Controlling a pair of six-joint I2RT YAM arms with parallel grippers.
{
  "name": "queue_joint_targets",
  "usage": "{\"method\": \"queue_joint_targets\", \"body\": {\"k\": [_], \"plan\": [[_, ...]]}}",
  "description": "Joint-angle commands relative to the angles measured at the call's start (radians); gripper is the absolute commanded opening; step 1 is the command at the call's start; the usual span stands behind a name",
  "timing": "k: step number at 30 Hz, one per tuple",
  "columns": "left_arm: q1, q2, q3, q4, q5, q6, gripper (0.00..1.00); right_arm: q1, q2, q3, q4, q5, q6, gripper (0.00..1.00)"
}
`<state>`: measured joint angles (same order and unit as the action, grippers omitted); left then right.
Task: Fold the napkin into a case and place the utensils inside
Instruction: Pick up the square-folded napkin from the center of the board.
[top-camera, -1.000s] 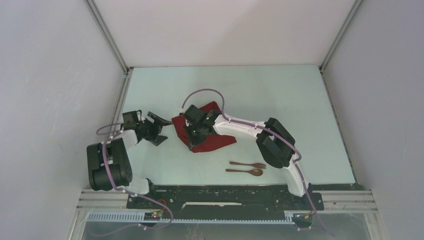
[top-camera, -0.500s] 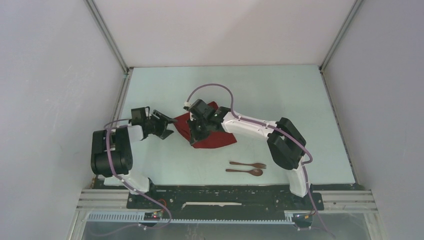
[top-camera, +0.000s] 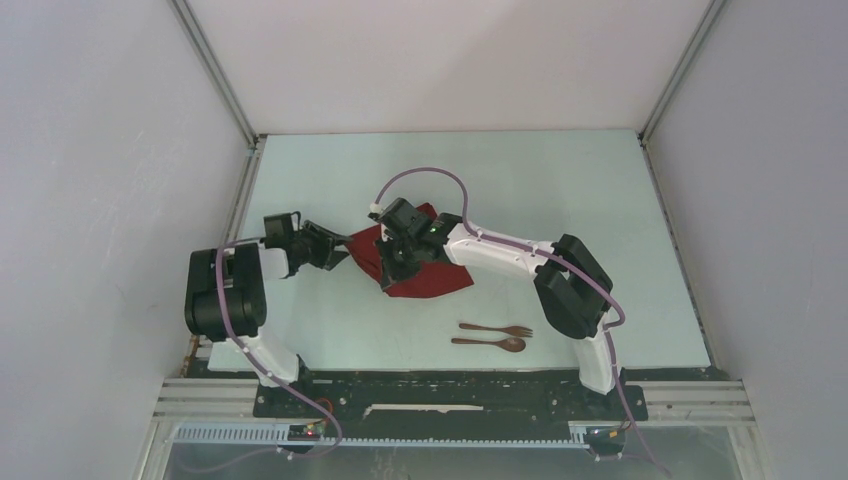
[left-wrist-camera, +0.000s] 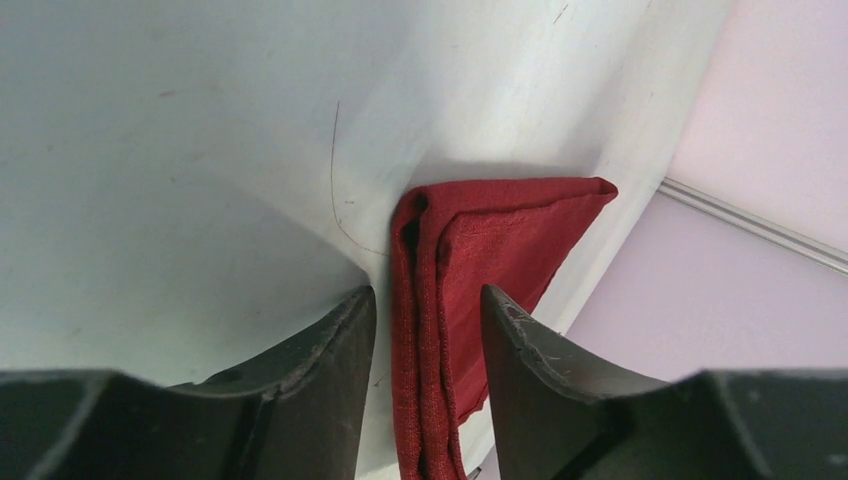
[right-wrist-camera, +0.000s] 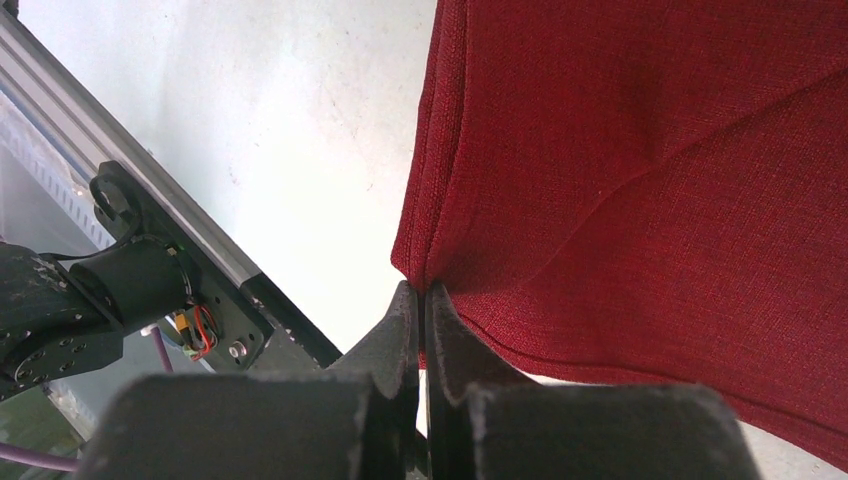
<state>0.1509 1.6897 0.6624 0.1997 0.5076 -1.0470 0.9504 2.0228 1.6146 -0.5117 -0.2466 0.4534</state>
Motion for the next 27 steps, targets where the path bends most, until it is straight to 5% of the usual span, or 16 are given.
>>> {"method": "queue_joint_targets", "body": {"k": [1,16,20,27], "plan": [[-0.007,0.023,0.014,0.047,-0.014,-0.015,0.49,-0.003,-0.049,-0.004,0.033,-0.013,-0.006,0.00],[-0.006,0.074,0.008,0.117,0.013,-0.042,0.29,-0.001,-0.055,-0.008,0.034,-0.009,-0.008,0.00],[0.008,0.030,0.014,0.120,0.009,-0.035,0.04,0.009,-0.059,-0.011,0.024,0.011,-0.028,0.00],[0.065,-0.299,0.094,-0.300,-0.102,0.116,0.00,0.152,-0.112,-0.025,0.054,0.064,-0.226,0.00]]}}
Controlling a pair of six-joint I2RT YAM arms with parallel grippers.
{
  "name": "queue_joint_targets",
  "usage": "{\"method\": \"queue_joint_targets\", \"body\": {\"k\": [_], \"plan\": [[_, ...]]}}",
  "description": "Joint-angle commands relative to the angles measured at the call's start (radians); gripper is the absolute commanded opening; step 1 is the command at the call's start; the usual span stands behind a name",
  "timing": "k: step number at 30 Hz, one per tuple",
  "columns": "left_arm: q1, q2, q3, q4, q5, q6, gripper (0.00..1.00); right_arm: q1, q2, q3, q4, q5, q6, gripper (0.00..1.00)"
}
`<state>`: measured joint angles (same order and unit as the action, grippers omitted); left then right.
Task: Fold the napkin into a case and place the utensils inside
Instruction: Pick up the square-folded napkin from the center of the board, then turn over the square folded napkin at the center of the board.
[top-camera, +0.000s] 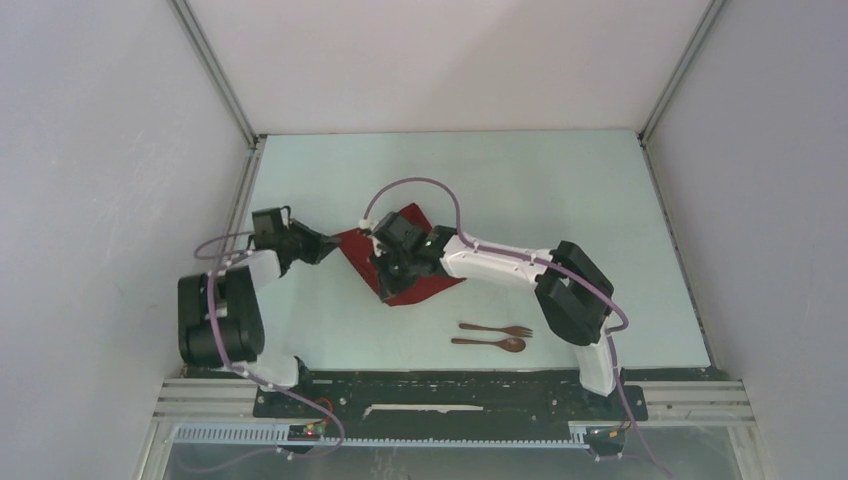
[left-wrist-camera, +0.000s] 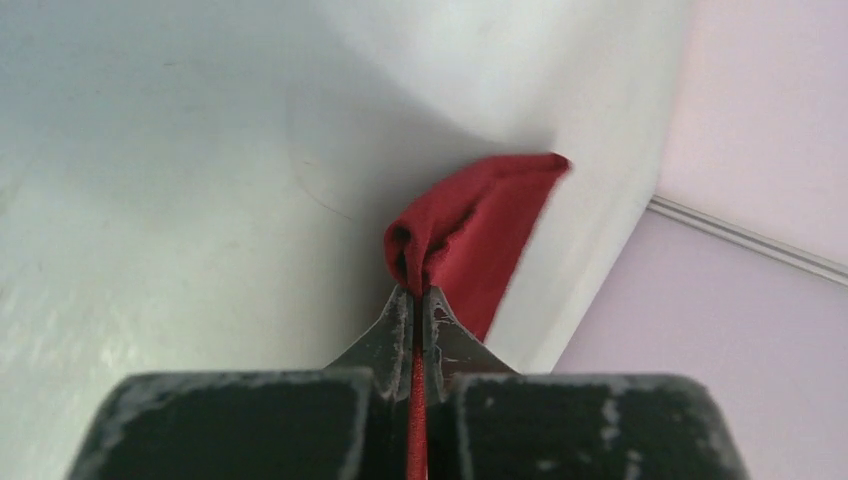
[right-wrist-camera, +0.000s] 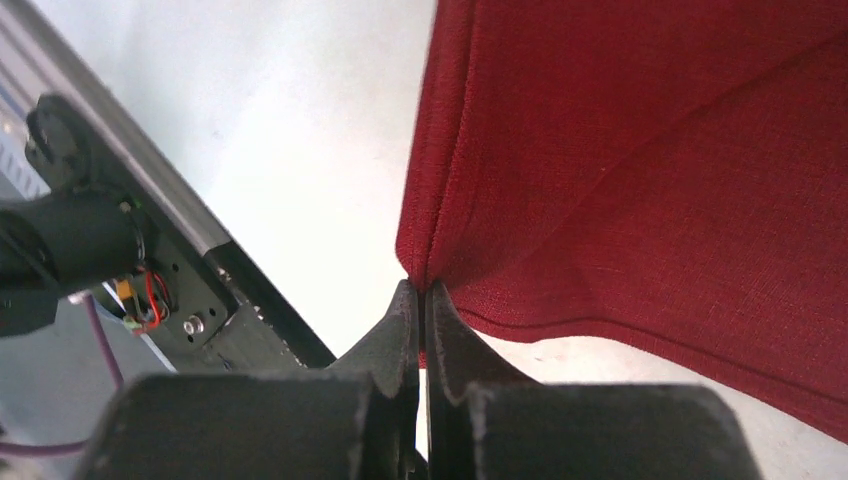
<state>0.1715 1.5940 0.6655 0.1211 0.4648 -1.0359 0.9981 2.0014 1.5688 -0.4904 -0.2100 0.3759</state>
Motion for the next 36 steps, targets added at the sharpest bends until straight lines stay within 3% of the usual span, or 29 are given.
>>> {"method": "queue_joint_targets", "body": {"k": [1,5,9,13,15,19,25,29,36], "plan": [[0.062,-0.248,0.109,-0.291,-0.071,0.127,0.00,0.130,-0.094,0.037,0.030,0.020,-0.163,0.00],[0.184,-0.436,0.187,-0.542,-0.088,0.218,0.00,0.212,-0.089,0.106,0.079,-0.135,-0.140,0.00],[0.307,-0.586,0.379,-0.821,-0.212,0.327,0.00,0.258,-0.072,0.172,0.207,-0.363,-0.038,0.00],[0.298,-0.641,0.534,-0.895,-0.284,0.342,0.00,0.236,-0.079,0.093,0.519,-0.585,0.170,0.00],[0.237,-0.623,0.578,-0.890,-0.370,0.337,0.00,0.197,-0.070,0.038,0.652,-0.655,0.275,0.00],[0.035,-0.463,0.599,-0.805,-0.494,0.329,0.00,0.088,-0.021,-0.157,1.010,-0.760,0.527,0.00],[-0.176,-0.023,0.663,-0.673,-0.582,0.315,0.00,-0.045,0.109,-0.372,1.396,-0.827,0.760,0.00],[-0.263,0.193,0.784,-0.639,-0.620,0.319,0.00,-0.118,0.135,-0.491,1.365,-0.817,0.677,0.00],[-0.377,0.370,0.890,-0.597,-0.607,0.321,0.00,-0.208,0.103,-0.647,1.211,-0.777,0.515,0.00]]}}
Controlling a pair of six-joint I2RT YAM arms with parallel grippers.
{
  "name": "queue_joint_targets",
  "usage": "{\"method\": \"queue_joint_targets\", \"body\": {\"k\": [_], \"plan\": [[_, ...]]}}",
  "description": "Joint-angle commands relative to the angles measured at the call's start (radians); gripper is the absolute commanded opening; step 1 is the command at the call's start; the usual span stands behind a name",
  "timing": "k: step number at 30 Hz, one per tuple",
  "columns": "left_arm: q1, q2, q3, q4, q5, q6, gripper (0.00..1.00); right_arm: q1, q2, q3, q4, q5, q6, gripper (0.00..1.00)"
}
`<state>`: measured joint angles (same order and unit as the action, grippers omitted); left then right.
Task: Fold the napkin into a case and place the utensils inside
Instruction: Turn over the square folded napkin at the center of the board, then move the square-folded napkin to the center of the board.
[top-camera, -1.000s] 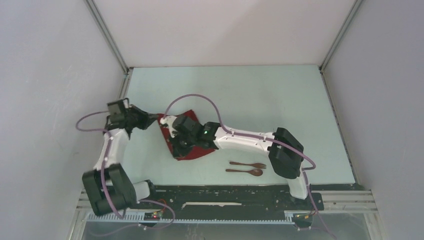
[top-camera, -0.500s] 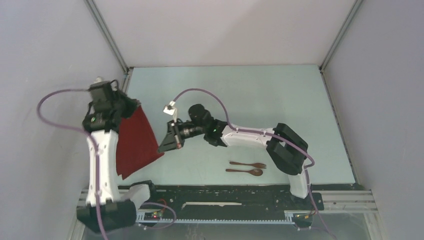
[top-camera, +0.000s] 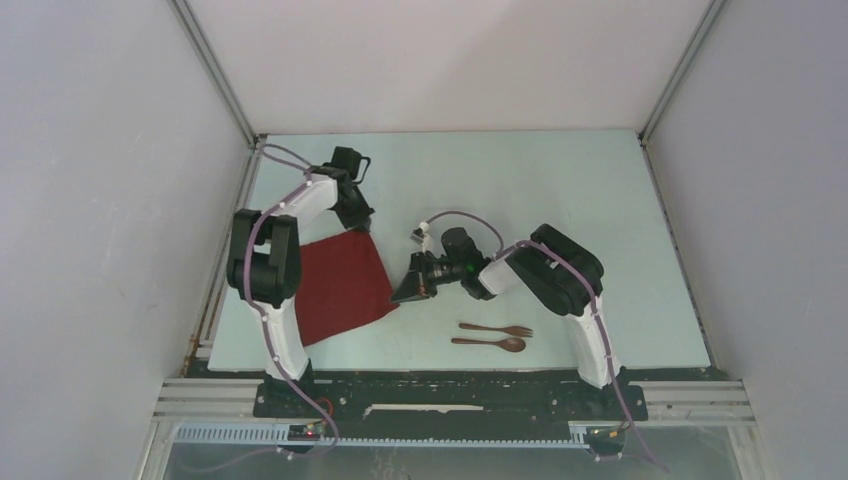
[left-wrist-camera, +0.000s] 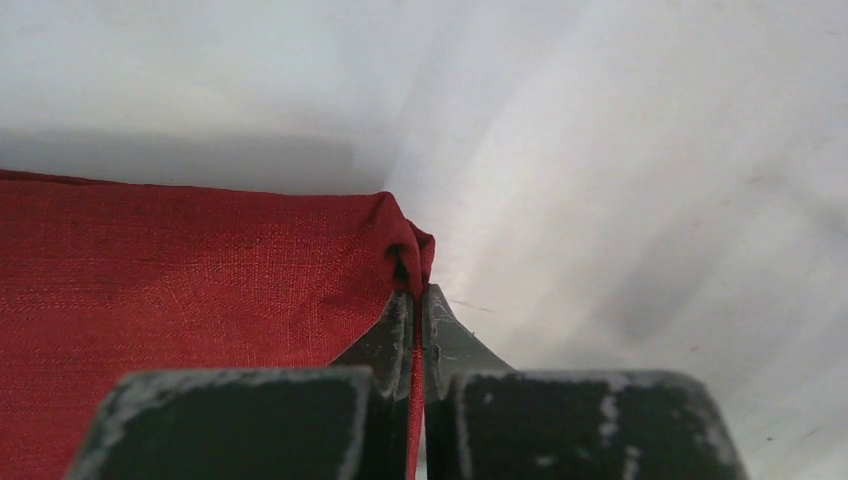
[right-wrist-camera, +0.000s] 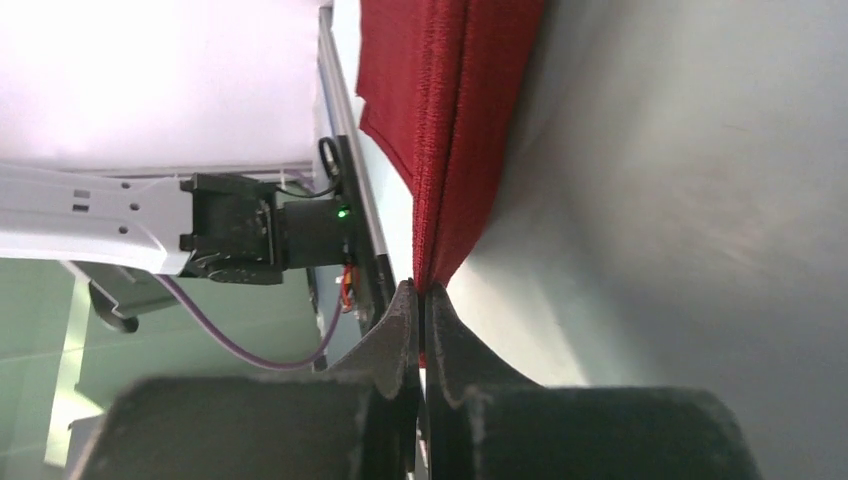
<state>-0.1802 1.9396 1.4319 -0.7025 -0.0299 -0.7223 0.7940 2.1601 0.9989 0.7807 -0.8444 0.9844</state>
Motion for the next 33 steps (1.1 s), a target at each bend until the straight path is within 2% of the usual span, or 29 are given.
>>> {"method": "queue_joint_targets", "body": {"k": [1,6,7,8,11,13,15,19,23,27,33], "plan": [[-0.042,0.043,0.138,0.227,-0.112,0.014,0.00,-0.012,-0.061,-0.088,-0.087,-0.134,-0.117,0.00],[-0.089,0.149,0.250,0.218,-0.026,0.017,0.01,-0.059,-0.112,-0.146,-0.219,-0.078,-0.188,0.00],[-0.094,0.173,0.288,0.204,-0.003,0.027,0.03,-0.065,-0.134,-0.151,-0.268,-0.057,-0.211,0.00],[-0.098,0.191,0.331,0.178,0.006,0.038,0.06,-0.069,-0.157,-0.152,-0.333,-0.030,-0.238,0.04],[-0.106,0.183,0.401,0.121,0.035,0.074,0.33,-0.085,-0.253,-0.152,-0.528,0.062,-0.302,0.34],[-0.108,0.119,0.389,0.110,0.083,0.090,0.46,-0.098,-0.303,-0.152,-0.623,0.115,-0.328,0.52],[-0.109,0.027,0.355,0.104,0.140,0.106,0.51,-0.110,-0.322,-0.152,-0.650,0.124,-0.343,0.59],[-0.109,-0.170,0.236,0.070,0.235,0.162,0.56,-0.106,-0.308,-0.124,-0.662,0.155,-0.357,0.62],[-0.108,-0.408,0.021,0.044,0.203,0.221,0.63,-0.062,-0.285,-0.038,-0.799,0.288,-0.389,0.61],[-0.108,-0.625,-0.180,0.034,0.178,0.244,0.64,-0.052,-0.268,0.002,-0.809,0.322,-0.347,0.61],[-0.107,-0.831,-0.394,0.029,0.179,0.226,0.64,-0.020,-0.222,0.096,-0.891,0.387,-0.333,0.58]]}}
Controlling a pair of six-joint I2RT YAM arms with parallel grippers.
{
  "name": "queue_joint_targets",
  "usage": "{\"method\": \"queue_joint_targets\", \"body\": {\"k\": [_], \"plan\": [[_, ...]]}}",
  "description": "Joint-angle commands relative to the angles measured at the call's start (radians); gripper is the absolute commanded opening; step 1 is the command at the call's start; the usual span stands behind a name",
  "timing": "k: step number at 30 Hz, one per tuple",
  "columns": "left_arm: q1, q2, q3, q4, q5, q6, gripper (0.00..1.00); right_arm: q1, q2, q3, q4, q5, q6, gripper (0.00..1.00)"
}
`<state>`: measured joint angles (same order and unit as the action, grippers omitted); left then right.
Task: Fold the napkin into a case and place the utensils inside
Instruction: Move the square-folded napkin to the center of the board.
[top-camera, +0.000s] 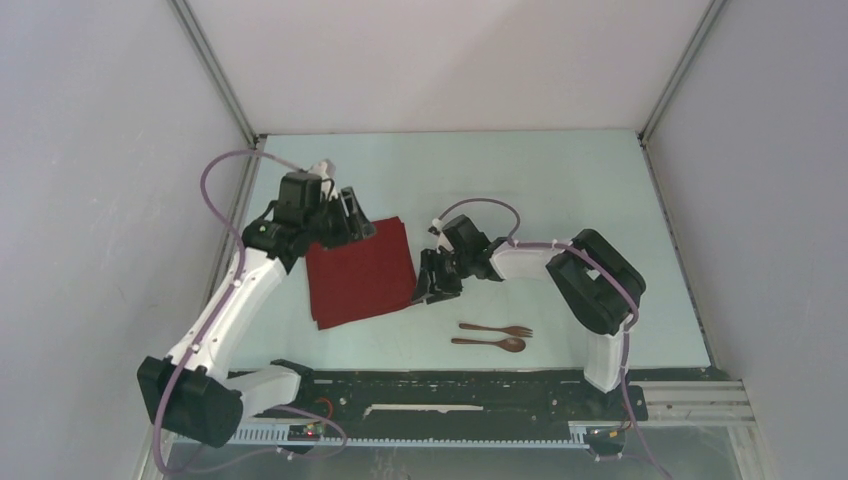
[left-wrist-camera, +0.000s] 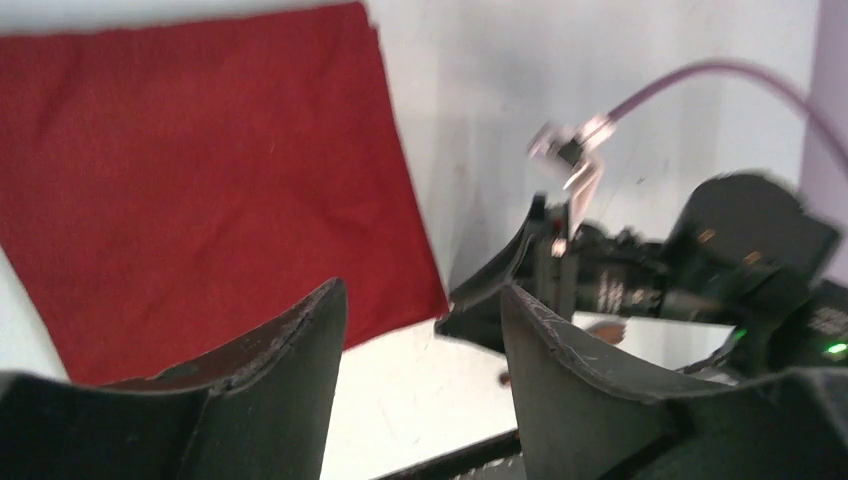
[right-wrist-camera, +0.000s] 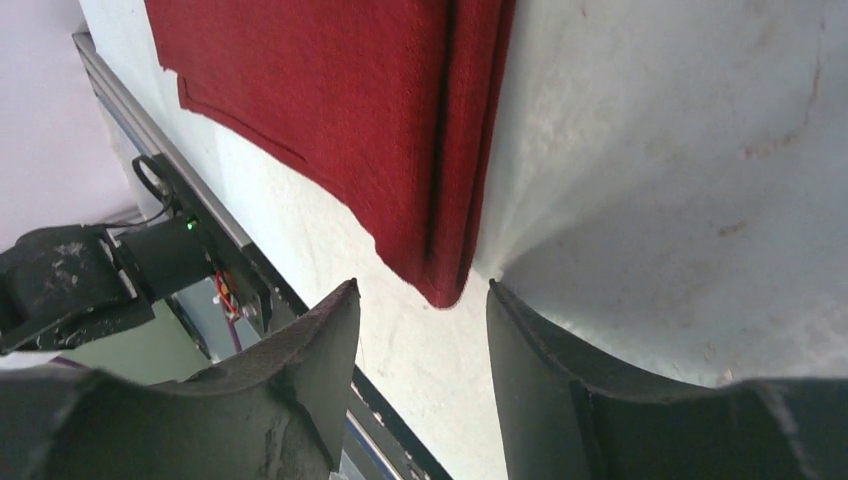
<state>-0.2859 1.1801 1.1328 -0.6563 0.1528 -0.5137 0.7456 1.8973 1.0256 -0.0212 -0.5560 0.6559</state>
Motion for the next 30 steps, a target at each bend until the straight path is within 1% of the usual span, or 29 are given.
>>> {"method": "queue_joint_targets", "body": {"k": [1,5,8,10,13,15,16,19,23,24,25,26,27,28,30], "plan": [[-0.001,-0.088,-0.113,-0.014,-0.001,0.013,0.64,0.033,0.049,0.082,-0.108,0.115,0.003,0.56],[-0.001,-0.121,-0.153,-0.009,-0.007,0.011,0.64,0.048,0.064,0.108,-0.123,0.150,0.030,0.51],[-0.001,-0.125,-0.165,-0.002,-0.007,0.010,0.64,0.044,0.064,0.111,-0.137,0.171,0.039,0.44],[-0.002,-0.126,-0.170,-0.002,-0.015,0.009,0.64,0.043,0.057,0.111,-0.156,0.186,0.026,0.38],[0.000,-0.120,-0.185,-0.001,-0.039,0.002,0.65,0.033,0.038,0.072,-0.125,0.183,0.015,0.19],[0.005,-0.104,-0.192,0.004,-0.037,0.002,0.65,0.022,0.034,0.047,-0.088,0.156,0.004,0.04],[0.012,-0.097,-0.192,0.007,-0.032,0.001,0.65,0.018,0.034,0.042,-0.079,0.143,-0.010,0.00],[0.062,-0.056,-0.194,0.029,0.018,-0.010,0.65,0.010,0.020,0.005,-0.041,0.114,-0.034,0.00],[0.187,0.030,-0.182,0.097,0.123,-0.061,0.64,0.002,-0.010,-0.038,-0.007,0.073,-0.050,0.00],[0.219,0.058,-0.180,0.131,0.150,-0.079,0.63,0.003,-0.017,-0.039,-0.015,0.074,-0.058,0.02],[0.257,0.095,-0.172,0.148,0.164,-0.113,0.60,0.003,-0.027,-0.040,-0.030,0.078,-0.069,0.14],[0.278,0.131,-0.164,0.173,0.192,-0.145,0.57,0.000,-0.040,-0.040,-0.035,0.083,-0.075,0.33],[0.314,0.163,-0.163,0.210,0.215,-0.178,0.53,-0.006,-0.059,-0.039,-0.033,0.085,-0.077,0.44],[0.336,0.193,-0.167,0.255,0.217,-0.211,0.49,-0.012,-0.081,-0.035,-0.024,0.087,-0.081,0.53],[0.376,0.259,-0.166,0.317,0.217,-0.263,0.37,-0.027,-0.102,-0.002,-0.018,0.093,-0.090,0.64]]}}
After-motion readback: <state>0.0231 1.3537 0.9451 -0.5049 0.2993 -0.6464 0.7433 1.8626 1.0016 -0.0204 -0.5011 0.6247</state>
